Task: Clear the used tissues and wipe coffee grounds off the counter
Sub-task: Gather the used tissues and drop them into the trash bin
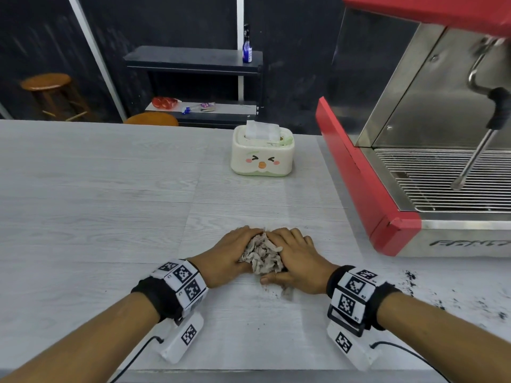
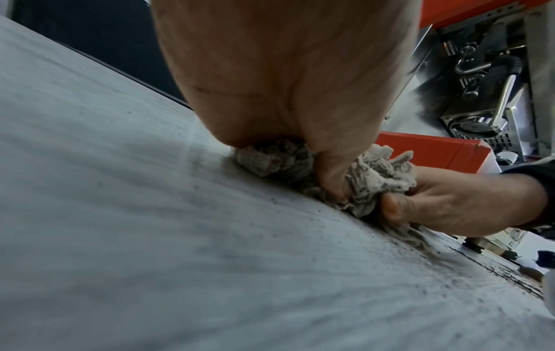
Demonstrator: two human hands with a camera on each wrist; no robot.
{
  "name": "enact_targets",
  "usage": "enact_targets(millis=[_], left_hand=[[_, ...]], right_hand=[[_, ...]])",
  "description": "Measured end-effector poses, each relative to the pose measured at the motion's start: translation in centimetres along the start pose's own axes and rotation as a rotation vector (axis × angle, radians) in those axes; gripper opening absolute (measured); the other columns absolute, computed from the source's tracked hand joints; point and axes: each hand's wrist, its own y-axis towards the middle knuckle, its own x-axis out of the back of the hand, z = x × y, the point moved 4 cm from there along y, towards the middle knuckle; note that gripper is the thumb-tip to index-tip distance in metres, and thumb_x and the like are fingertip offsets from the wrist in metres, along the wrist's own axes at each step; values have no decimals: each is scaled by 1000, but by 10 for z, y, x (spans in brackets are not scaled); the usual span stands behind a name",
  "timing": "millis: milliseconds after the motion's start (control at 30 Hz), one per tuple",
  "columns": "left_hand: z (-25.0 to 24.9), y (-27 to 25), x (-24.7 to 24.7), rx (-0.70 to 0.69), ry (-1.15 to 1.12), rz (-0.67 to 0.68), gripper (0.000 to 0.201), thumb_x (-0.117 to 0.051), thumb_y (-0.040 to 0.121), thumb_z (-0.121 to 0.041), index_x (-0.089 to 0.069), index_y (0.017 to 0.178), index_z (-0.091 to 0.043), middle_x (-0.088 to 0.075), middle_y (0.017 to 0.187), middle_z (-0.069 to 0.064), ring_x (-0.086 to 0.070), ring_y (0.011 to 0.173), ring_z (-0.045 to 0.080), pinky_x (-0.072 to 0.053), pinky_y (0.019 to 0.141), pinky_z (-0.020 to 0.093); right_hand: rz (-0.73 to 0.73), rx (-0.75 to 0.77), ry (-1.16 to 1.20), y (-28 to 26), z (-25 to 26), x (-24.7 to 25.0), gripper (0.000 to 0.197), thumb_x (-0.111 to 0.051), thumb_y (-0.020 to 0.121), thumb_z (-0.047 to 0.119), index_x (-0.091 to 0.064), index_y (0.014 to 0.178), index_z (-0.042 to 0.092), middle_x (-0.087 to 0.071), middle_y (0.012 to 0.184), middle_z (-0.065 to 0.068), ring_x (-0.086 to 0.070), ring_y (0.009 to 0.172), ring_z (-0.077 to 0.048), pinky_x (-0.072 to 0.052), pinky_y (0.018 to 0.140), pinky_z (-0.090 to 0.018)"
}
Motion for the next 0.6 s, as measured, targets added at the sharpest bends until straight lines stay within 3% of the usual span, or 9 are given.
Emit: enact_targets(millis=[100, 233, 300, 367, 467, 600], left_hand=[[-9, 0, 4, -32, 65, -54, 56, -59, 88, -19, -34, 138, -18, -42, 129, 3, -37, 121, 15, -28, 108, 28], [-8, 1, 5, 5, 138, -71, 36, -54, 90, -21, -45, 125, -20, -46, 117, -1, -40, 110, 17, -34, 99, 37], [-6, 2, 5, 23, 109, -73, 28, -51, 91, -19, -48, 119, -20, -47, 113, -2, -41, 107, 18, -36, 97, 39], [-9, 3, 7, 1, 34, -82, 26, -49, 91, -12, -50, 116, -18, -51, 111, 0, -45, 104, 16, -37, 94, 32], [-14, 1, 12, 4, -168, -109, 23, -50, 93, -10, -51, 115, -17, -59, 111, 2, -55, 104, 12, -45, 92, 31], [-17, -4, 14, 88, -401, -88, 29, -54, 93, -21, -47, 121, -25, -64, 114, -2, -59, 107, 13, -47, 98, 36]], right_hand=[[19, 8, 34, 2, 2, -1, 81, -53, 78, 67, -29, 142, 25, -32, 128, 3, -29, 115, -14, -29, 101, -34], [12, 21, 172, 5, 1, -1, 48, -58, 87, 43, -47, 125, 18, -40, 113, -1, -40, 105, -14, -41, 96, -34], [6, 59, 230, 6, 6, 3, 33, -56, 91, 30, -52, 119, 13, -42, 107, 0, -41, 101, -12, -40, 91, -27], [-1, 61, 305, 5, 10, 8, 27, -54, 94, 24, -54, 117, 10, -44, 104, 1, -41, 97, -10, -36, 86, -19], [-18, -4, 446, 6, 9, 13, 22, -55, 95, 22, -58, 112, 10, -59, 105, -5, -57, 95, -14, -46, 83, -21], [-16, -76, 615, 7, 7, 15, 23, -54, 95, 34, -61, 107, 16, -68, 99, 4, -62, 86, -3, -48, 79, -15]])
